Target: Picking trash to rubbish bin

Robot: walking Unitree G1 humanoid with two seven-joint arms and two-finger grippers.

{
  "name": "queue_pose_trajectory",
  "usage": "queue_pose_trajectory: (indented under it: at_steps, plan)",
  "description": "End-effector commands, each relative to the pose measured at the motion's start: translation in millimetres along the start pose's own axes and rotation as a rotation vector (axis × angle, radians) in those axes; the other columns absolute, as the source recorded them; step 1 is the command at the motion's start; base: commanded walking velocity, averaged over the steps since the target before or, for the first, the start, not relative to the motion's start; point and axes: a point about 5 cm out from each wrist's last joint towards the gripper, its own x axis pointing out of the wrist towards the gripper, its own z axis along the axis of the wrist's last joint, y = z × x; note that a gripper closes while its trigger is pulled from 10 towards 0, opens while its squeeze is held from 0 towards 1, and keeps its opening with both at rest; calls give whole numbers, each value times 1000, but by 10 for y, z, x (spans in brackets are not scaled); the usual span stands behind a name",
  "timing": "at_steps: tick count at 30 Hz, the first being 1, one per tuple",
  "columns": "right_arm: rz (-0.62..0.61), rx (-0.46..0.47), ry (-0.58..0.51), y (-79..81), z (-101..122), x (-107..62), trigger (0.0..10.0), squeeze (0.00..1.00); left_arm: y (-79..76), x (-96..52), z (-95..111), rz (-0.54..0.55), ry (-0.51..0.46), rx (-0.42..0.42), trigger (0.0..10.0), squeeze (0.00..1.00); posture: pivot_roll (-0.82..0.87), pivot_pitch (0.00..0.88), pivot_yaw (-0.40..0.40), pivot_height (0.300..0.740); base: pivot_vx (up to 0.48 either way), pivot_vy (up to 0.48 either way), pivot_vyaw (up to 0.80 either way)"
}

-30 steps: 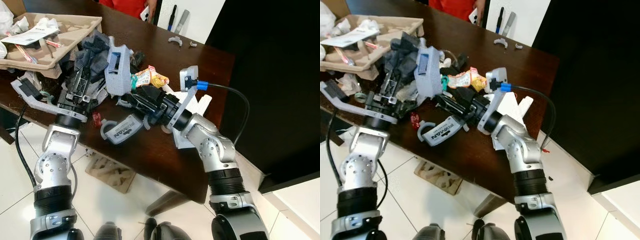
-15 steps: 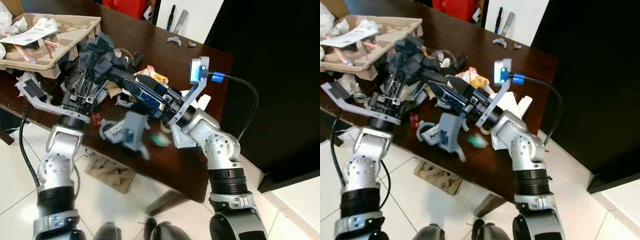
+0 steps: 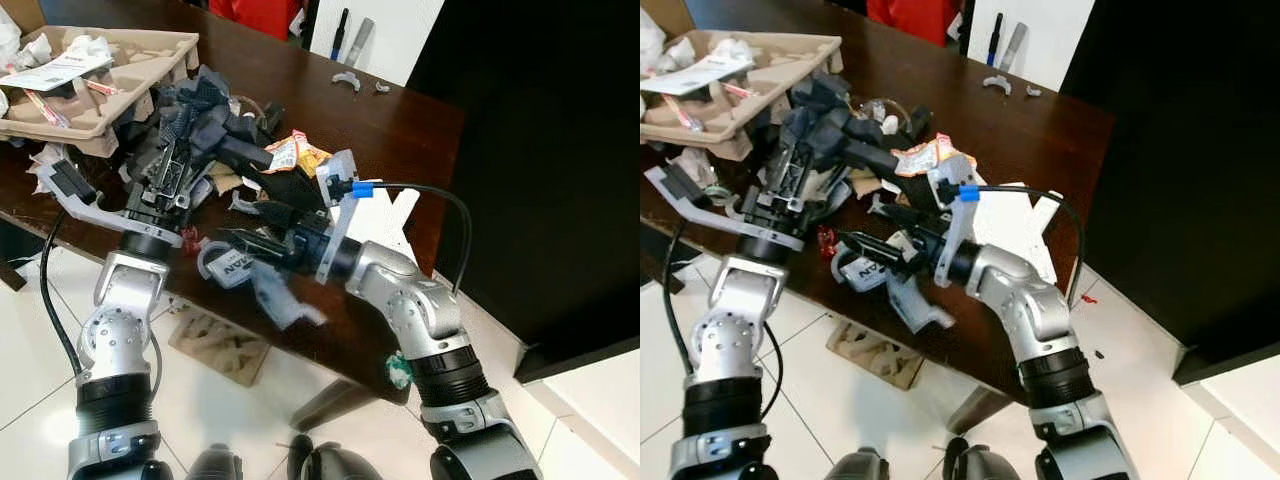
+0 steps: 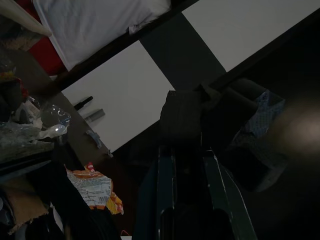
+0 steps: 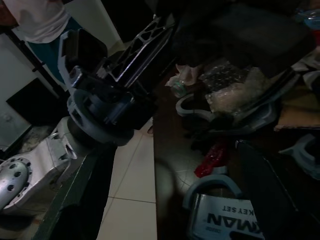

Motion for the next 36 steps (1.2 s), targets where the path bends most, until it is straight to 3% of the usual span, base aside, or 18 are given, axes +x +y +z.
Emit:
queue_pose_trajectory:
  at_steps: [1, 16, 19, 21, 24, 25, 28, 30, 31, 32, 33, 34, 35, 36]
  plan:
    - [-17, -6, 2, -30, -4, -22, 10000, 0, -32, -27, -29, -18, 6, 5, 10000, 0, 170, 205, -130, 740, 0, 0, 0]
    - [-108, -82, 9, -137, 19, -15, 10000, 0, -79, -16, 12, -41, -4, 18, 10000, 0, 173, 204, -128, 740, 0, 0, 0]
    - [-163, -148, 53, -238, 33, -65, 10000, 0, -134, -3, 63, -70, -6, 38, 10000, 0, 173, 204, -128, 740, 0, 0, 0]
    - [-237, -217, 91, -410, 106, -181, 10000, 0, -251, 0, 174, -133, -10, 67, 10000, 0, 173, 204, -128, 740, 0, 0, 0]
    - [-304, -248, 82, -581, 252, -338, 10000, 0, -381, -30, 292, -201, -10, 96, 10000, 0, 183, 201, -130, 740, 0, 0, 0]
    - [-304, -248, 82, -581, 252, -338, 10000, 0, -381, -30, 292, -201, -10, 96, 10000, 0, 183, 201, -130, 740, 0, 0, 0]
    - [-333, -239, -16, -714, 517, -575, 10000, 0, -510, -129, 383, -277, 23, 126, 10000, 0, 193, 201, -134, 740, 0, 0, 0]
    - [-333, -239, -16, -714, 517, -575, 10000, 0, -510, -129, 383, -277, 23, 126, 10000, 0, 193, 201, -134, 740, 0, 0, 0]
    - [-308, -228, -63, -730, 612, -693, 10000, 0, -531, -181, 394, -292, 43, 135, 10000, 0, 199, 199, -134, 740, 0, 0, 0]
    - [-236, -237, -103, -720, 710, -913, 10000, 0, -553, -266, 393, -307, 77, 139, 10000, 0, 202, 200, -137, 740, 0, 0, 0]
    - [-236, -237, -103, -720, 710, -913, 10000, 0, -553, -266, 393, -307, 77, 139, 10000, 0, 202, 200, -137, 740, 0, 0, 0]
    - [-155, -248, -98, -690, 758, -1162, 10000, 0, -585, -363, 369, -324, 122, 139, 10000, 0, 201, 199, -139, 740, 0, 0, 0]
    - [-155, -248, -98, -690, 758, -1162, 10000, 0, -585, -363, 369, -324, 122, 139, 10000, 0, 201, 199, -139, 740, 0, 0, 0]
    - [-84, -260, -65, -650, 762, -1358, 10000, 0, -617, -443, 340, -336, 160, 135, 10000, 0, 201, 200, -140, 740, 0, 0, 0]
